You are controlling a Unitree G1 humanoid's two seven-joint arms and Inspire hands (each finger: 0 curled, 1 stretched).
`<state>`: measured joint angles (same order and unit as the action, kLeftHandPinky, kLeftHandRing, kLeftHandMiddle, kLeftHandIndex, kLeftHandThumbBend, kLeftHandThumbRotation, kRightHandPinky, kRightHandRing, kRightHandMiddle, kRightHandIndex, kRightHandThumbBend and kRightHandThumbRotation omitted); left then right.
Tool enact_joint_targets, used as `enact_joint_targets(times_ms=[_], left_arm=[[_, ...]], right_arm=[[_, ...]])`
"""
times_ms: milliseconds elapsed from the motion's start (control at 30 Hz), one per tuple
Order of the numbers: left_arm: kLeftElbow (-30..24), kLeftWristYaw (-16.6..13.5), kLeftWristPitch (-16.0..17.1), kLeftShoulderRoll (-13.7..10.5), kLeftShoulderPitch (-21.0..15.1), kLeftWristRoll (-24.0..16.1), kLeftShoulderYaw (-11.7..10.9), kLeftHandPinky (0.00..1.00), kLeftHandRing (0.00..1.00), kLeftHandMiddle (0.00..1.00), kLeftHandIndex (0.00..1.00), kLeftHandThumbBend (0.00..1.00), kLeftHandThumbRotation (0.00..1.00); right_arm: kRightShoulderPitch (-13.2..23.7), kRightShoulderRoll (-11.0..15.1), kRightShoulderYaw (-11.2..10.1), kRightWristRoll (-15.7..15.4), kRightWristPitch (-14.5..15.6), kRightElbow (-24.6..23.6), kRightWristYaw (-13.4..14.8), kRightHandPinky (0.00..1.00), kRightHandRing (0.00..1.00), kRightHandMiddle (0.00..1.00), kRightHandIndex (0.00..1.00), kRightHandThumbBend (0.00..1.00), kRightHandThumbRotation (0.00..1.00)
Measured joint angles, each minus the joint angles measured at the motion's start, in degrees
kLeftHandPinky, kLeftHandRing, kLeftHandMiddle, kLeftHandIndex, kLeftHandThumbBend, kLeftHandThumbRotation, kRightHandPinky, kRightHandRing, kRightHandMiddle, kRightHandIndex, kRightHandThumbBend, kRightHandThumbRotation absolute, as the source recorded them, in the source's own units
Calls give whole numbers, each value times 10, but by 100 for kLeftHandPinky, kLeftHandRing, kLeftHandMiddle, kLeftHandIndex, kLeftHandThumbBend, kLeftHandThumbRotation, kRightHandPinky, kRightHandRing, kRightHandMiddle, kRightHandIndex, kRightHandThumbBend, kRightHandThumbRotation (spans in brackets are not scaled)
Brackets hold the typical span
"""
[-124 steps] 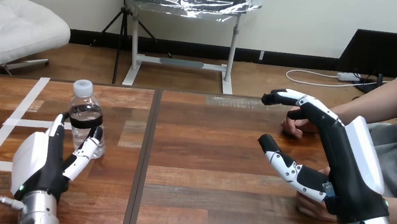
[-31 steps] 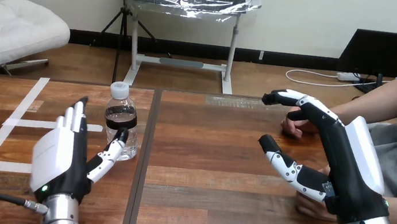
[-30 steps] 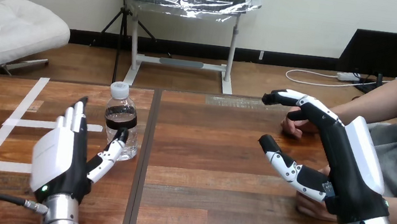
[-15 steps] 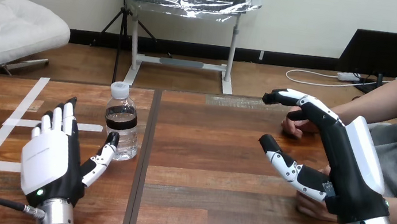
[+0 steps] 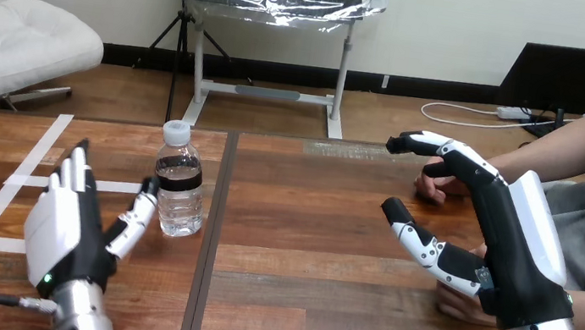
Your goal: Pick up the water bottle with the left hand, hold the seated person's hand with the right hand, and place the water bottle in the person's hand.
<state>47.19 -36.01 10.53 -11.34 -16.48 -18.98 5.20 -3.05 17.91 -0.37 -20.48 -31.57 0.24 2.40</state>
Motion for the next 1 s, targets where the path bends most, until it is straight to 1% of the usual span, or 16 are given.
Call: enact_joint_targets(times_ms=[167,300,567,800,1000], left_arm=[[0,56,8,8,-7,62,-32,91,99,100,100,78,56],[0,93,9,11,-10,98,-49,90,98,100,100,82,50],[0,158,13,13,-13,145,-72,92,98,100,100,86,43],[0,217,20,16,-19,183,-89,95,98,100,100,87,41],[1,247,20,18,-27,197,-97,96,99,100,100,89,42]], right_arm=[[2,0,0,-1,0,0,0,69,78,79,71,42,10],[3,0,0,-2,0,0,0,69,78,79,71,43,9],[3,0,0,-4,0,0,0,69,78,79,71,43,10],[3,0,0,-4,0,0,0,69,78,79,71,43,9],[3,0,0,-4,0,0,0,69,79,79,71,43,8]])
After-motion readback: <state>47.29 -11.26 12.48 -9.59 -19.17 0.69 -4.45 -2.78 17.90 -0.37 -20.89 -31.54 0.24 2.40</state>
